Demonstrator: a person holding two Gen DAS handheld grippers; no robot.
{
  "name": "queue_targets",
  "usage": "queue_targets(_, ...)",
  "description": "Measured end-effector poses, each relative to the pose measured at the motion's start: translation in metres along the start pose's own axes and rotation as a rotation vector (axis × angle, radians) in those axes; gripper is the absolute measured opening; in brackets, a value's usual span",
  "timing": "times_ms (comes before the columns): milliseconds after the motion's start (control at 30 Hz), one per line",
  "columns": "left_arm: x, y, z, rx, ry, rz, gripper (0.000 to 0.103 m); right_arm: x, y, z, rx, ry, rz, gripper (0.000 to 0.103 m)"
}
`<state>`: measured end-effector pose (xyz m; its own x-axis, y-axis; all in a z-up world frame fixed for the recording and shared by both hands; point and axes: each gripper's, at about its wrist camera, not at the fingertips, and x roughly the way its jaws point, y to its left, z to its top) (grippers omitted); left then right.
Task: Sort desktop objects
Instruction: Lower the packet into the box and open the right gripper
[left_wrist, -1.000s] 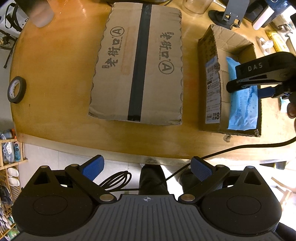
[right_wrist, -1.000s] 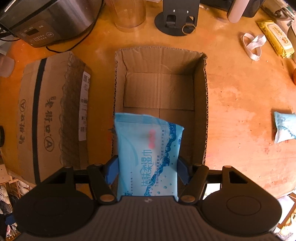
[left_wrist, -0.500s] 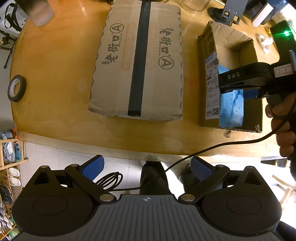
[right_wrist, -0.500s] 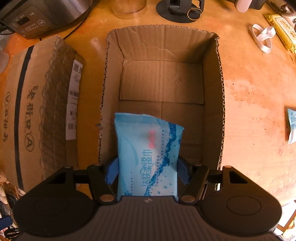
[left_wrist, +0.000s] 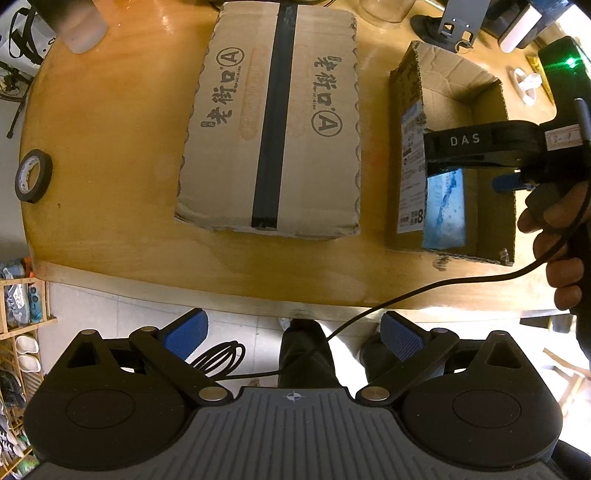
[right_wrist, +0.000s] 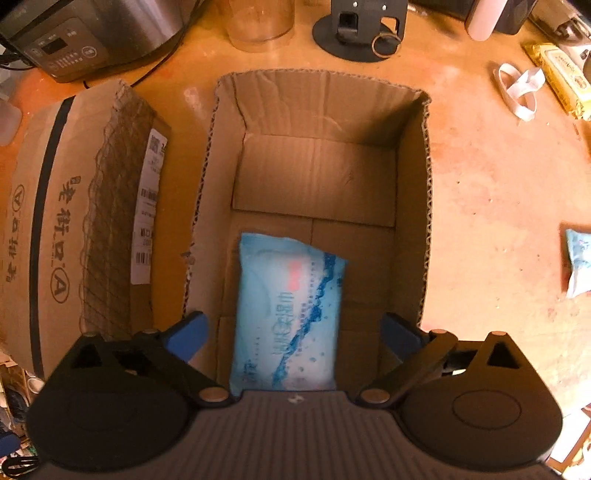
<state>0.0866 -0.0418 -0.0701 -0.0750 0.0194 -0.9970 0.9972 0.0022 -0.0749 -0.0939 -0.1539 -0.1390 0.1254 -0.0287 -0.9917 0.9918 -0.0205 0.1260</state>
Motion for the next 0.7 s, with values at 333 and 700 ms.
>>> queue_targets(333,-0.002,-0.002,-0.002,-0.002,-0.006,0.001,0.103,-0.007,-0.003,0.004,0.004,-0.003,0.012,0.103)
queue_targets(700,-0.002,-0.011,-0.006,-0.006,-0.013,0.004,0.103,-0.036,-0.010,0.001,-0.002,-0.014,0.030,0.103)
